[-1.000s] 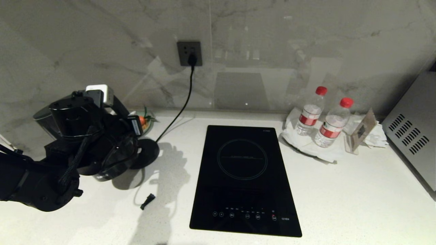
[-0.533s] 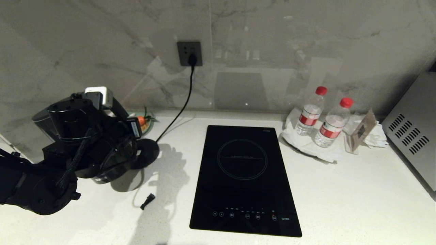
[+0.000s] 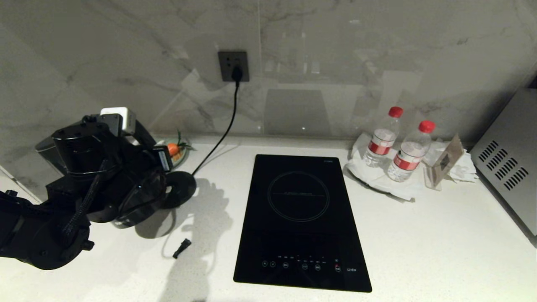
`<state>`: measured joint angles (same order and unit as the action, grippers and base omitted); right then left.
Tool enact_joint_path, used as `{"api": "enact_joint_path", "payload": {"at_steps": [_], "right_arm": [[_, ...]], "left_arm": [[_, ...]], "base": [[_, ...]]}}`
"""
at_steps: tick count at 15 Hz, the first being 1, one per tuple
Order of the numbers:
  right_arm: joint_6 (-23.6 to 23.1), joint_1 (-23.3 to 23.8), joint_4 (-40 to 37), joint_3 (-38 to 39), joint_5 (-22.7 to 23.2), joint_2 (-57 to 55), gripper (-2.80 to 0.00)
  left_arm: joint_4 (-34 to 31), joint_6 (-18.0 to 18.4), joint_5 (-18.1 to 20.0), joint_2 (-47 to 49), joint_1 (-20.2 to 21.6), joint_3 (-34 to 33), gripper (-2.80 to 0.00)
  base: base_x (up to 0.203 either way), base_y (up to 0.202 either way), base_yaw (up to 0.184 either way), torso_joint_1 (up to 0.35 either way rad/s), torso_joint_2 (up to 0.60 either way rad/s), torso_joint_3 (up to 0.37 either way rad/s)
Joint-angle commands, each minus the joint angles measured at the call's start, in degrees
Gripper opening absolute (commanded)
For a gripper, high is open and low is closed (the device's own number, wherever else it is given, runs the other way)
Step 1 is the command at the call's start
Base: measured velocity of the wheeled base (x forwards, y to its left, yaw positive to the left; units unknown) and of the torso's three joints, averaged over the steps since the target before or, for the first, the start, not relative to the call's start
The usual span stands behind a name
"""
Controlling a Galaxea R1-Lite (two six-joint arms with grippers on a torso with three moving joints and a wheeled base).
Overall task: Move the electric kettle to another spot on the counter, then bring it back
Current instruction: Place it by the sink
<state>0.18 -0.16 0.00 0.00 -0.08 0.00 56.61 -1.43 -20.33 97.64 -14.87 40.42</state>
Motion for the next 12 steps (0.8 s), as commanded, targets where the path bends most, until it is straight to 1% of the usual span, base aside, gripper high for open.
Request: {"api": "enact_joint_path", "payload": {"at_steps": [1, 4, 6, 12], "right_arm": [[0.0, 0.0, 0.0, 0.0, 0.0, 0.1, -2.8], [0.0, 0.0, 0.0, 0.0, 0.0, 0.1, -2.8], [0.0, 0.0, 0.0, 0.0, 0.0, 0.1, -2.8], [0.0, 0.0, 0.0, 0.0, 0.0, 0.1, -2.8]], "left_arm": [[0.4, 0.0, -0.1, -0.9, -0.1, -1.0, -2.8], [0.4, -0.2, -0.1, -3.1, -0.3, -4.5, -2.8], [0.3, -1.0, -0.1, -3.7, -0.4, -4.9, -2.8], [0.3, -1.1, -0.1, -4.6, -0.5, -6.5, -2.8]], "base": [[0.0, 0.0, 0.0, 0.0, 0.0, 0.0], [0.0, 0.0, 0.0, 0.0, 0.0, 0.0], [0.0, 0.0, 0.0, 0.0, 0.0, 0.0], [0.0, 0.0, 0.0, 0.0, 0.0, 0.0]]}}
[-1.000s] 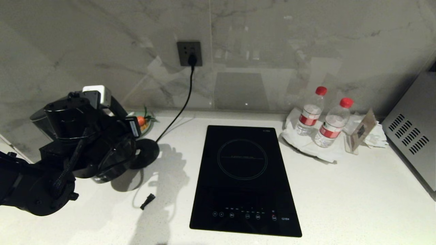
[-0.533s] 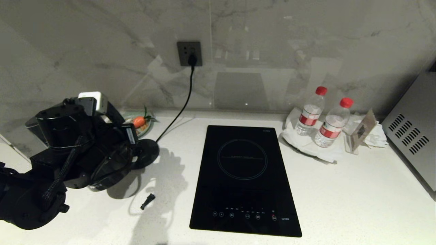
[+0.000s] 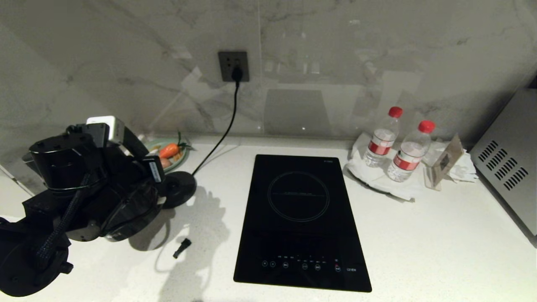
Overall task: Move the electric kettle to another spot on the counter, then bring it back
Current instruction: Place it by the sink
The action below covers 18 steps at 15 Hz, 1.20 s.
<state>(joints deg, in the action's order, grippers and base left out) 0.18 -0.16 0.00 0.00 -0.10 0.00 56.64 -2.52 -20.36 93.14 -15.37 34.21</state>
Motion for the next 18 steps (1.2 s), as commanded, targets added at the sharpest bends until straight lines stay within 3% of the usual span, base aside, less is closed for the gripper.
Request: {"api": "enact_joint_path", "payload": {"at_steps": [1, 18], "right_arm": [[0.0, 0.0, 0.0, 0.0, 0.0, 0.1, -2.8], [0.0, 0.0, 0.0, 0.0, 0.0, 0.1, -2.8]], "left_arm": [[0.3, 0.0, -0.1, -0.1, -0.2, -0.4, -2.8], [-0.1, 0.7, 2.3, -0.6, -2.1, -1.4, -2.8]], "base": [[0.0, 0.0, 0.0, 0.0, 0.0, 0.0], [0.0, 0.0, 0.0, 0.0, 0.0, 0.0]]}}
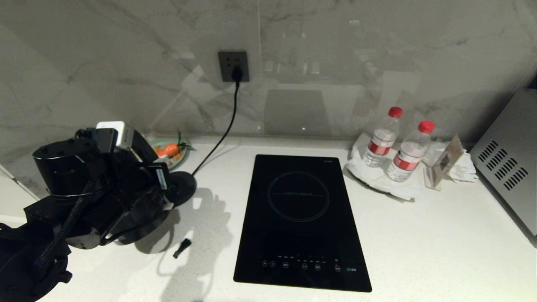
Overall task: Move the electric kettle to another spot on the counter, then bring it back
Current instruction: Place it by the sink
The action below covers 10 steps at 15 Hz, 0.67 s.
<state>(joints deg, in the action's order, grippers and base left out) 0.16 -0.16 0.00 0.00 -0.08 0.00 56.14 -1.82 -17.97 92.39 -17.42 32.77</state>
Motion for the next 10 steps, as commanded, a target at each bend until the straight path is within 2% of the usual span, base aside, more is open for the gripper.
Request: {"api": "enact_joint_path", "payload": {"at_steps": [1, 10], "right_arm": [[0.0, 0.0, 0.0, 0.0, 0.0, 0.1, -2.8], [0.0, 0.0, 0.0, 0.0, 0.0, 0.1, -2.8]], "left_arm": [[0.4, 0.3, -0.2, 0.3, -0.1, 0.0, -2.8], [0.4, 0.4, -0.4, 0.7, 0.2, 0.4, -2.8]], "base": [[0.0, 0.0, 0.0, 0.0, 0.0, 0.0], [0.0, 0.0, 0.0, 0.0, 0.0, 0.005]]}}
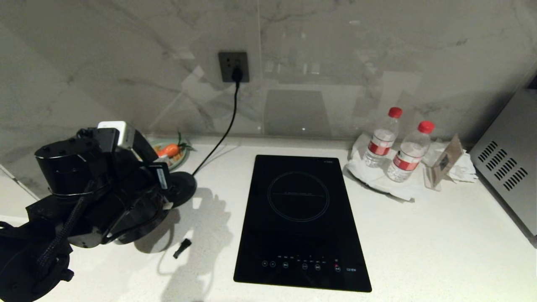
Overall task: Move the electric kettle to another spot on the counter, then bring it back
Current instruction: Place it by the sink
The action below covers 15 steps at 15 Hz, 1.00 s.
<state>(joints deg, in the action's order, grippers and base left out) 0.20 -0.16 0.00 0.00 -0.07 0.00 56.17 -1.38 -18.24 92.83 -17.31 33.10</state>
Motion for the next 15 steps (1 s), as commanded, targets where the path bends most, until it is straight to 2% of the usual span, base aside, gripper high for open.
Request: {"api": "enact_joint_path", "payload": {"at_steps": [1, 15], "right_arm": [[0.0, 0.0, 0.0, 0.0, 0.0, 0.1, -2.8], [0.0, 0.0, 0.0, 0.0, 0.0, 0.1, -2.8]], "left_arm": [[0.4, 0.0, -0.4, 0.6, 0.1, 0.1, -2.8], [0.6, 0.1, -0.1, 0.3, -0.1, 0.1, -2.8]], "base": [[0.0, 0.0, 0.0, 0.002, 0.0, 0.116], [0.0, 0.0, 0.0, 0.002, 0.0, 0.178]]}}
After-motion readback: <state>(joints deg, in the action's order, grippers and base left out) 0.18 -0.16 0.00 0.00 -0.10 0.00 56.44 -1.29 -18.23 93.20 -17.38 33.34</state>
